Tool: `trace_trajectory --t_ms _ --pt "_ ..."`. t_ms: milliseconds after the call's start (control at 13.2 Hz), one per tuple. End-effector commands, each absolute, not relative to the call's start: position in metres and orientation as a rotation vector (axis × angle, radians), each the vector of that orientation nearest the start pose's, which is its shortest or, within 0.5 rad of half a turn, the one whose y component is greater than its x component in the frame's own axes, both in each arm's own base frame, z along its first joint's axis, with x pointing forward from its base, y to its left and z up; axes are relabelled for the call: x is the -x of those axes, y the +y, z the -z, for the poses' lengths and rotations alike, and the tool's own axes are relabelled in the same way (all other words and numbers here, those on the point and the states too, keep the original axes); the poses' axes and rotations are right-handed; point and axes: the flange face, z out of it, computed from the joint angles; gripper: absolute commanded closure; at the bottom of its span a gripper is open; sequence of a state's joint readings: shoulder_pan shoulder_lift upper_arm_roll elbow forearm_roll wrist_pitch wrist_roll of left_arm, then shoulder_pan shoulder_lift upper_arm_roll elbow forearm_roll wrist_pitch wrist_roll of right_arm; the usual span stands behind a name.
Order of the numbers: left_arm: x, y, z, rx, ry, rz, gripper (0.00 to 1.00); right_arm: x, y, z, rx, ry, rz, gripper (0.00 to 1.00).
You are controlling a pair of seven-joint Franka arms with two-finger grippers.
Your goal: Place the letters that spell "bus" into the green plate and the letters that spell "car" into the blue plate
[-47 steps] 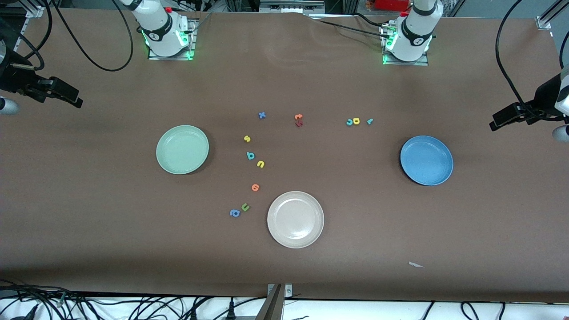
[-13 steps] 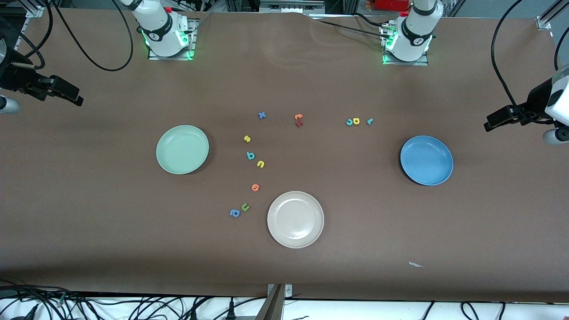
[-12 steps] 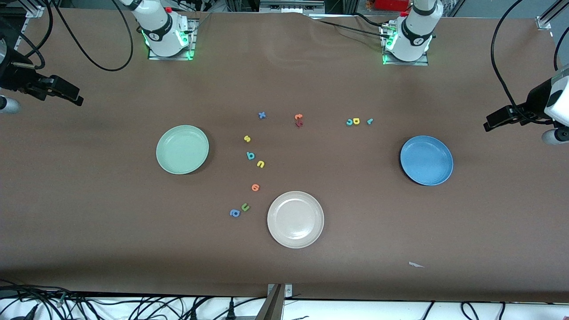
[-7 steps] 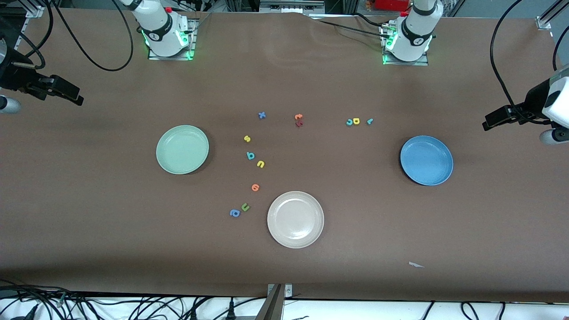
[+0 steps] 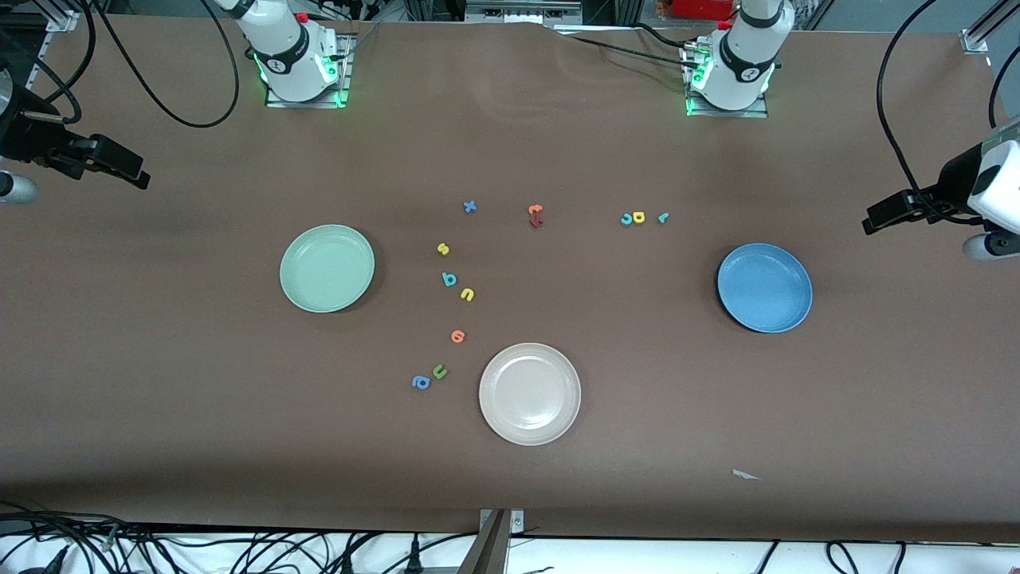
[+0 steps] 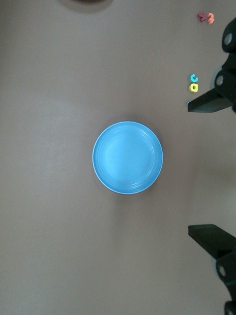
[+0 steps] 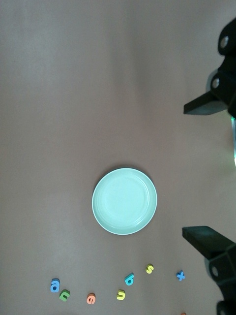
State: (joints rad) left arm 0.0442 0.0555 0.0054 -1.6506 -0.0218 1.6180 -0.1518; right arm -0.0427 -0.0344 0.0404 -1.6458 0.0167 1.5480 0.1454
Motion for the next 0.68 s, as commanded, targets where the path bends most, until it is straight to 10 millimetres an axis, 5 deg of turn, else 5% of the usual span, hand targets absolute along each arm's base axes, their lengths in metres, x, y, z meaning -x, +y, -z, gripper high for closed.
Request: trace_trajectory --t_ms 0,605 --pt "-0.5677 0.0223 -0.5586 3.159 -0.327 -0.160 0.00 -0.5367 0.0022 -0.6149 3.115 0.225 -0.103 0.00" --pt "-0.5651 0.0186 -0.5496 3.159 -0.318 -0.191 0.00 -0.5367 0.0013 -0.6149 3.115 0.225 -0.103 0.00"
